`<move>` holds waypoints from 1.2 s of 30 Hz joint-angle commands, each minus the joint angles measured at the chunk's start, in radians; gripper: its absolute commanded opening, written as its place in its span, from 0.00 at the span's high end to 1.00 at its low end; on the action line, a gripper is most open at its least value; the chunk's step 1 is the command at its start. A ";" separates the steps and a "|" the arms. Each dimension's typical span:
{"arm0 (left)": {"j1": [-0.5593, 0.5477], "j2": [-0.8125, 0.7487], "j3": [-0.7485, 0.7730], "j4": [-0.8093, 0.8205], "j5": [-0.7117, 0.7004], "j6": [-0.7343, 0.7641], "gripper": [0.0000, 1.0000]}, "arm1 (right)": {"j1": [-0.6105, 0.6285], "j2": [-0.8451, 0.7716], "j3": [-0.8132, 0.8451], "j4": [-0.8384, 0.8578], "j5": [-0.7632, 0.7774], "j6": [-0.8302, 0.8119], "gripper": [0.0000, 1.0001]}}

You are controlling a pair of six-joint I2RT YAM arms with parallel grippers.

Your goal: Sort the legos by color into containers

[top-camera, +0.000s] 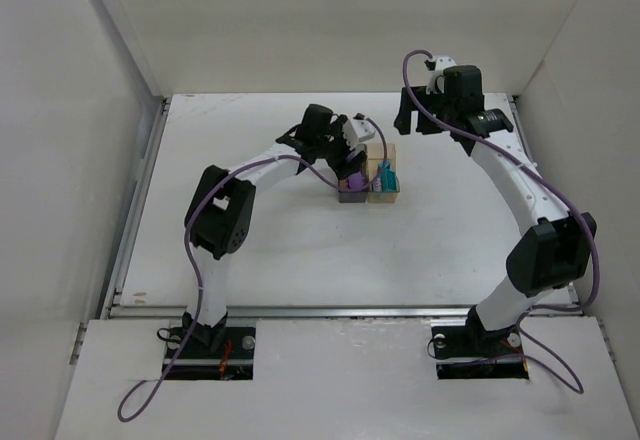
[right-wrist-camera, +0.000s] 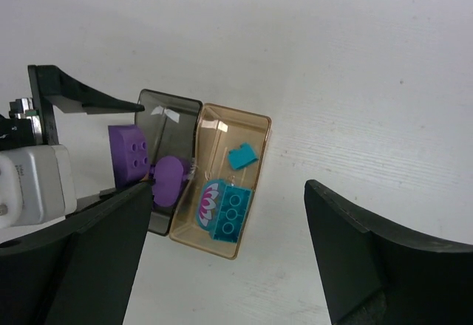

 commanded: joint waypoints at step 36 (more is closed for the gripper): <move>0.528 -1.044 -0.690 -0.011 -0.525 -0.503 0.00 | -0.131 -0.879 -0.602 0.158 0.886 0.221 0.00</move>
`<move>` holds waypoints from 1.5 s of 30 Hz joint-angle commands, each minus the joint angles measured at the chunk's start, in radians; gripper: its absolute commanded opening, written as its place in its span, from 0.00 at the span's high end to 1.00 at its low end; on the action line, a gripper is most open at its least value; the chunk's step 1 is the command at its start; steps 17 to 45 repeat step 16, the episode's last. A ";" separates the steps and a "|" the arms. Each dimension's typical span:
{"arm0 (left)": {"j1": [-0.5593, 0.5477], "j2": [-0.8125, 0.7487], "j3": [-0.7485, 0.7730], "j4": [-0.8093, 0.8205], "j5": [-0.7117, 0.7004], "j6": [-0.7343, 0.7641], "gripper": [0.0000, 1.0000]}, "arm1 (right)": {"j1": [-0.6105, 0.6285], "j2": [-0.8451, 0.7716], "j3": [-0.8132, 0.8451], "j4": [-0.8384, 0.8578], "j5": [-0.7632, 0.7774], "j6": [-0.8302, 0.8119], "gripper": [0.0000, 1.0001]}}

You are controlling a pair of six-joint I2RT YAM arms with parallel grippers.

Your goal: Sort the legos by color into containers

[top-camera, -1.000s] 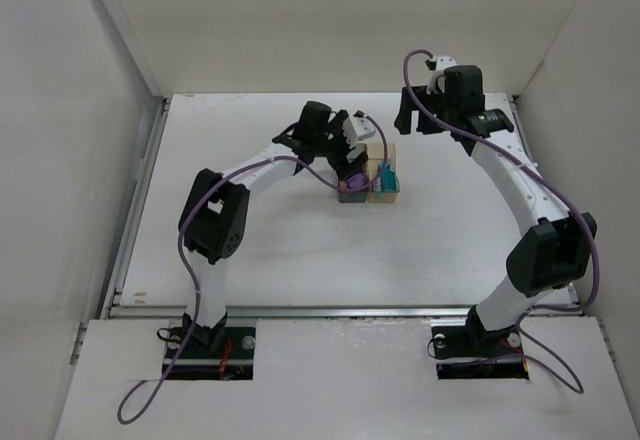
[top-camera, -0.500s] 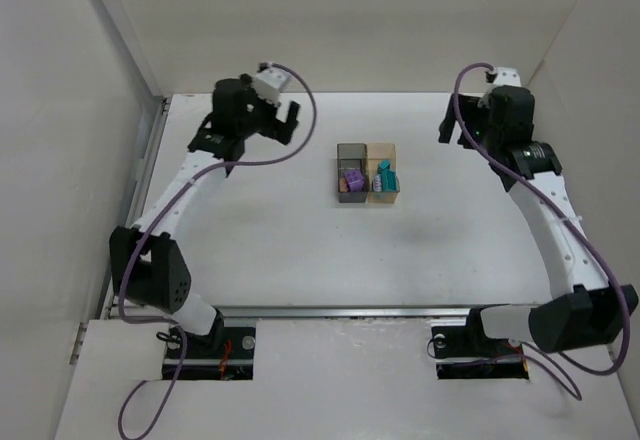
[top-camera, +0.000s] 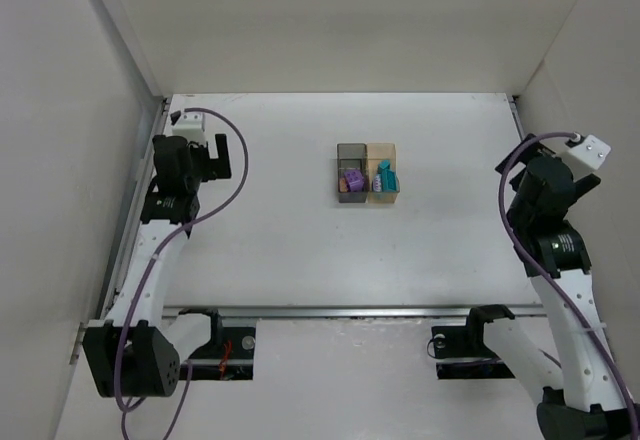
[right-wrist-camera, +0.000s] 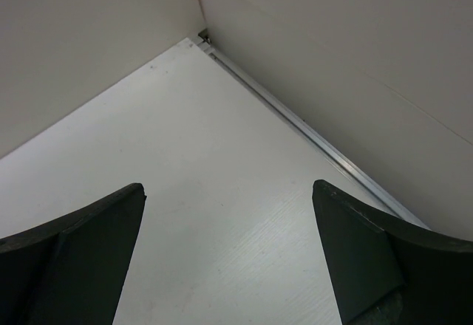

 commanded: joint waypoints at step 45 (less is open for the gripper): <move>0.002 -0.160 -0.092 0.063 0.044 -0.090 0.00 | -0.002 -0.100 0.023 0.004 -0.072 0.130 0.00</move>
